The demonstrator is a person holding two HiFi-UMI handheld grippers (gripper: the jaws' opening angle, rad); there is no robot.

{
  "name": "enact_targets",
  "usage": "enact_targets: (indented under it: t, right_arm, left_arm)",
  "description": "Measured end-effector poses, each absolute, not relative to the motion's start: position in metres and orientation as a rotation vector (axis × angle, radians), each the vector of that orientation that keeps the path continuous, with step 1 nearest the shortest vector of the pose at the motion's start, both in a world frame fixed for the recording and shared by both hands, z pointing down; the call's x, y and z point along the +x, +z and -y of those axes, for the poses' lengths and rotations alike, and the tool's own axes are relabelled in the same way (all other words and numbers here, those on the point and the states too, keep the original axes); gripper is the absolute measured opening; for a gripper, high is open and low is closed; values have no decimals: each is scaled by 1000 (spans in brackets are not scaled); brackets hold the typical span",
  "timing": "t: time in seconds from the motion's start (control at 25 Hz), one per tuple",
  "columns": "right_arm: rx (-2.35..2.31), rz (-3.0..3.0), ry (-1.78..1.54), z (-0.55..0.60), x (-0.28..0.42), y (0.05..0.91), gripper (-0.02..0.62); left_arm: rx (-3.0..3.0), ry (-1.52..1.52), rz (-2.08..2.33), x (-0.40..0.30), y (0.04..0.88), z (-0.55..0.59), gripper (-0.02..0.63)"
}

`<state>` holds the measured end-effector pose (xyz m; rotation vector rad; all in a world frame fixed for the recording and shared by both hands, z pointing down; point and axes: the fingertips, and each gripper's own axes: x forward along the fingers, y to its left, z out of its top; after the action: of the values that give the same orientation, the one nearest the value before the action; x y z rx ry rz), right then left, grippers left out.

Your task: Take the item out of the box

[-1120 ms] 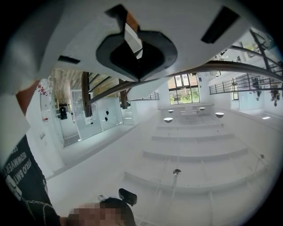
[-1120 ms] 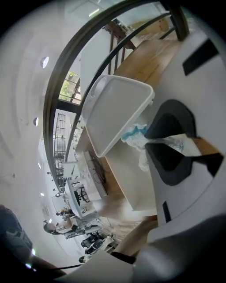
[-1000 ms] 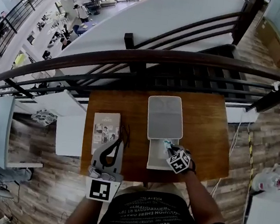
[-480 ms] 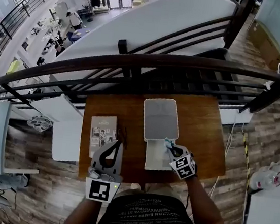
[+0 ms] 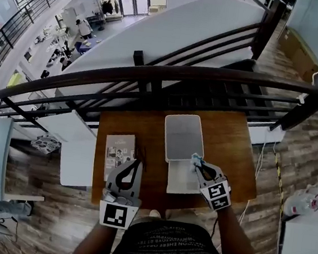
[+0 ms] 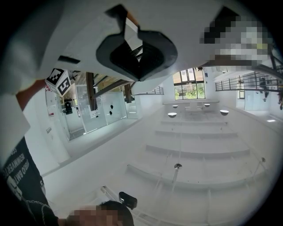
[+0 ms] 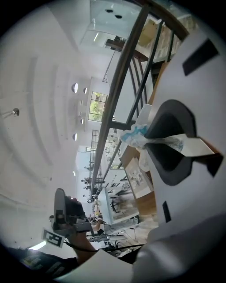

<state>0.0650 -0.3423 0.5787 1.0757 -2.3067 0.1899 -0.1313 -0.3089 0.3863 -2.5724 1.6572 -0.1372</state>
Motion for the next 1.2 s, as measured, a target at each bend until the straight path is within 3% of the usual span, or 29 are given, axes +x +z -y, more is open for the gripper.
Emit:
enact_targets:
  t: [0.8, 1.2]
  right_arm:
    - [1275, 2440, 63, 304, 70, 456, 31]
    - [1333, 2460, 38, 281, 83, 434, 31]
  left_arm:
    - [-2594, -110, -1609, -137, 380, 274, 6]
    - [-2624, -109, -1570, -125, 383, 256, 6]
